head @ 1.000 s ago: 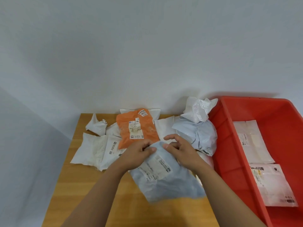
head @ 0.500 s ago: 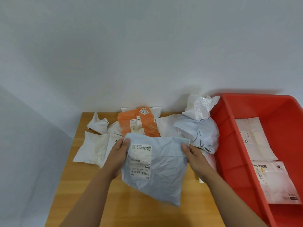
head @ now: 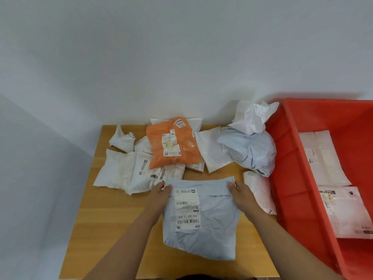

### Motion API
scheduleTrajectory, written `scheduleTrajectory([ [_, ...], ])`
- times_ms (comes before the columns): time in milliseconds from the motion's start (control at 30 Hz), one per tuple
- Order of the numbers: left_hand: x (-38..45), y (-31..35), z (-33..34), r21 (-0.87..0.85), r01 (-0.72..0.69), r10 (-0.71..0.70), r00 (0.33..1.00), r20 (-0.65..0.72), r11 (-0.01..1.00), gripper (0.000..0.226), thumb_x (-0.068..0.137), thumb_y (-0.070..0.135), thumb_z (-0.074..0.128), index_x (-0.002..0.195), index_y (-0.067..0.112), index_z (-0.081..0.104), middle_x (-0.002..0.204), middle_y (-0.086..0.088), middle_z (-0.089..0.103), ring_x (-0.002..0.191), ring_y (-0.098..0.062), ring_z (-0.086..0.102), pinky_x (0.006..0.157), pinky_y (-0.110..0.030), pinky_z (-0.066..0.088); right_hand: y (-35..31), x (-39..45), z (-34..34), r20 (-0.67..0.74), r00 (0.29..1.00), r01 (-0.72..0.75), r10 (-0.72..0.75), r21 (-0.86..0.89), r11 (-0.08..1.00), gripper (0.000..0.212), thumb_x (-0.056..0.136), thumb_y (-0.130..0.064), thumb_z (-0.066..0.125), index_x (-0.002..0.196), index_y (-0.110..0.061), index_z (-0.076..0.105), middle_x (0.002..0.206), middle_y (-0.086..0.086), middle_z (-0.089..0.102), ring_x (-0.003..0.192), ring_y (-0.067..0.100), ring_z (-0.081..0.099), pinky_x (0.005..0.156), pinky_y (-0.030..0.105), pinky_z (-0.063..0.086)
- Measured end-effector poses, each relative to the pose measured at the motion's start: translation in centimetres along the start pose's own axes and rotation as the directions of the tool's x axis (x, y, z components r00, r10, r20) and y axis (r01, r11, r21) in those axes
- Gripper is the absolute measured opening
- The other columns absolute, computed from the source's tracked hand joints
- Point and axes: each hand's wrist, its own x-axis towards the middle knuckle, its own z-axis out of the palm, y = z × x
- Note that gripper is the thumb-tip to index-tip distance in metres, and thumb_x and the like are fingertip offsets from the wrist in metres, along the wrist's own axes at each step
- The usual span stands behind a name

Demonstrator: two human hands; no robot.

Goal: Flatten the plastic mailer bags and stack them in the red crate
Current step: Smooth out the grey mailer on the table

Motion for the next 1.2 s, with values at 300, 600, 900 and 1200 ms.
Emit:
scheduleTrajectory([
  [300, 0.8, -2.3, 2.3, 0.146, -0.093, 0.094, 0.996, 0.001, 0.985, 0.054, 0.104, 0.048, 0.036, 0.130, 0.007, 0.059, 0.123, -0.015, 0.064, 0.117, -0.030, 0.058, 0.104, -0.046, 0.045, 3.5, 1.1, 2.1, -0.045, 0.999, -0.007, 0.009, 0.044, 0.999, 0.035, 0.106, -0.029, 0.043, 0.075, -0.013, 0.044, 0.074, 0.000, 0.047, 0.070, 0.014, 0.046, 0.062, 0.029, 0.034],
  [600, 1.3, -5.4, 4.3, 0.368, -0.094, 0.161, 0.975, -0.154, 0.925, 0.024, 0.102, 0.028, 0.047, 0.117, 0.011, 0.054, 0.109, -0.009, 0.060, 0.093, -0.024, 0.057, 0.071, -0.032, 0.045, 6.7, 3.2, 2.3, -0.141, 0.984, -0.114, 0.106, -0.047, 0.992, 0.030, 0.105, -0.034, 0.043, 0.101, -0.006, 0.055, 0.093, 0.007, 0.058, 0.099, 0.034, 0.058, 0.076, 0.034, 0.038],
  [900, 1.2, -9.1, 8.4, 0.762, -0.607, 0.460, 0.756, 0.466, 0.226, 0.055, 0.094, 0.046, 0.042, 0.140, 0.016, 0.047, 0.145, -0.008, 0.051, 0.137, -0.028, 0.045, 0.108, -0.046, 0.041, 10.8, 0.5, 5.5, 0.260, 0.897, 0.439, -0.358, -0.626, 0.645, 0.075, 0.094, -0.065, 0.030, 0.156, -0.025, 0.018, 0.166, 0.005, 0.006, 0.153, 0.023, -0.002, 0.121, 0.045, 0.007],
  [1200, 3.7, -7.7, 6.9, 0.912, -0.286, 0.251, 0.944, 0.215, 0.295, 0.086, 0.084, 0.068, -0.008, 0.157, 0.028, 0.015, 0.165, -0.002, 0.008, 0.152, -0.025, -0.013, 0.119, -0.053, -0.009, 12.7, 2.3, 5.1, 0.206, 0.958, 0.286, -0.200, -0.634, 0.719, 0.099, 0.078, -0.080, -0.019, 0.158, -0.026, 0.000, 0.162, -0.002, -0.018, 0.148, 0.019, -0.023, 0.122, 0.040, -0.013],
])
